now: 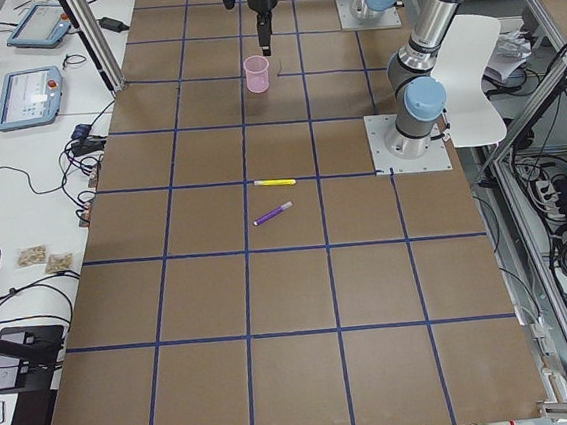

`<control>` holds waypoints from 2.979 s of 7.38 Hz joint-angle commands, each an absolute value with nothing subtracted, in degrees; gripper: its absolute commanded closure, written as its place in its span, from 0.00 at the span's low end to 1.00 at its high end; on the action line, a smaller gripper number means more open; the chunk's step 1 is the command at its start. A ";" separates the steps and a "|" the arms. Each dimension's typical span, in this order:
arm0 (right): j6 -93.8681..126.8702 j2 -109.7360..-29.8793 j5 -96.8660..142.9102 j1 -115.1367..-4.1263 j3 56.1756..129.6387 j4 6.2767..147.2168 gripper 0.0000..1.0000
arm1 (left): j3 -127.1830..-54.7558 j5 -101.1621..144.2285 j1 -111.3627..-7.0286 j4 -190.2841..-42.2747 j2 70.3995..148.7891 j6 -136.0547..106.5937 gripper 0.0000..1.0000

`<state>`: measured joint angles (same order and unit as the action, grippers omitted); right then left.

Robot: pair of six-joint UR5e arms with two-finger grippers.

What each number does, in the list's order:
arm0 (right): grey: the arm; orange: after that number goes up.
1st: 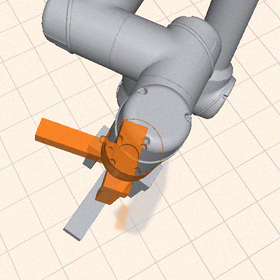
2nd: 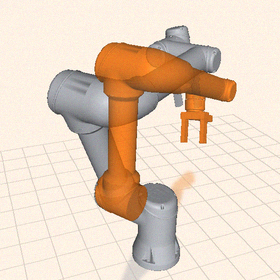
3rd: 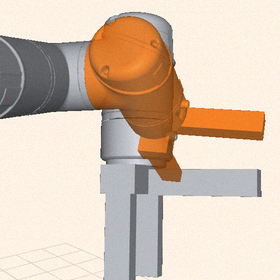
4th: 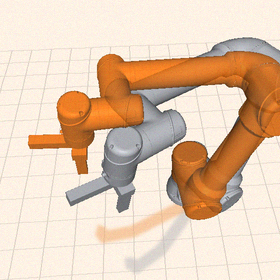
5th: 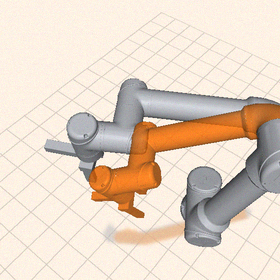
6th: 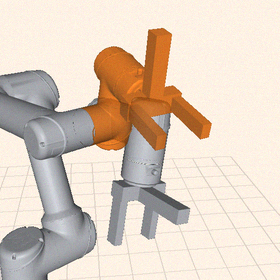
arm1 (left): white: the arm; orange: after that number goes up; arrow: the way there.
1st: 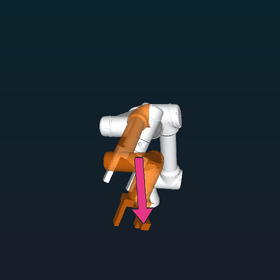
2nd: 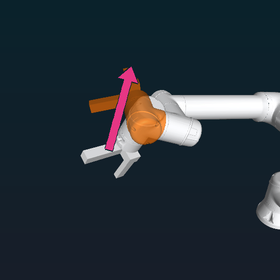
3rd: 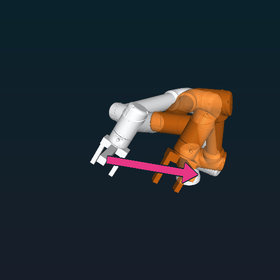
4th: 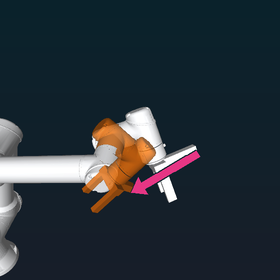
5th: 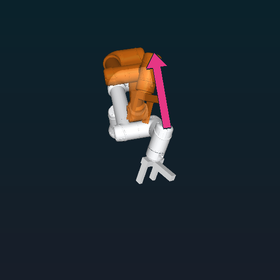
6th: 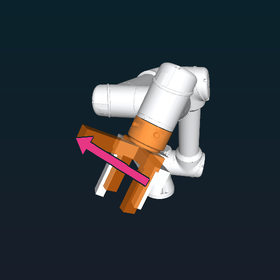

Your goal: Insert purple and pink pens into pink cup

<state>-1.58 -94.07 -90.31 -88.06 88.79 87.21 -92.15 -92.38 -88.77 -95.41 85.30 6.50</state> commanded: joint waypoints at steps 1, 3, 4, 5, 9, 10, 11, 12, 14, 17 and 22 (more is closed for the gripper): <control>-1.58 -94.04 -90.18 -88.07 89.12 87.45 0.00 | -92.20 -92.29 -88.77 -95.19 85.34 6.50 0.00; -1.58 -93.87 -90.35 -88.07 89.56 87.63 0.00 | -92.20 -92.29 -88.68 -95.10 85.52 6.50 0.00; -2.02 -93.78 -90.35 -87.89 89.65 87.89 0.00 | -92.20 -92.20 -88.59 -95.01 85.52 6.50 0.00; -3.85 -93.26 -90.44 -86.41 90.00 87.98 0.00 | -92.11 -92.20 -88.59 -94.92 85.60 6.42 0.00; -31.31 -87.73 -91.40 -67.03 95.18 99.44 0.00 | -92.11 -92.28 -84.47 -94.14 85.52 6.24 0.00; -35.47 -84.32 -91.49 -61.93 95.19 100.36 0.00 | -92.81 -92.11 -81.07 -95.09 85.95 6.24 0.00; -39.42 -79.76 -91.41 -56.31 95.27 103.94 0.00 | -94.90 -91.24 -76.16 -94.49 86.65 6.50 0.00; -45.73 -74.58 -91.49 -53.64 95.27 110.24 0.00 | -96.49 -91.49 -71.85 -94.22 86.66 6.42 0.00; -52.88 -66.57 -91.41 -50.55 95.45 118.88 0.01 | -98.34 -91.15 -64.72 -85.04 89.72 6.94 0.00; -58.80 -60.39 -91.67 -50.36 95.54 125.16 0.01 | -101.51 -91.67 -55.66 -73.75 96.84 13.72 0.00; -59.41 -58.63 -94.83 -48.87 95.54 124.45 0.44 | -101.60 -92.99 -51.86 -61.36 109.75 13.18 0.00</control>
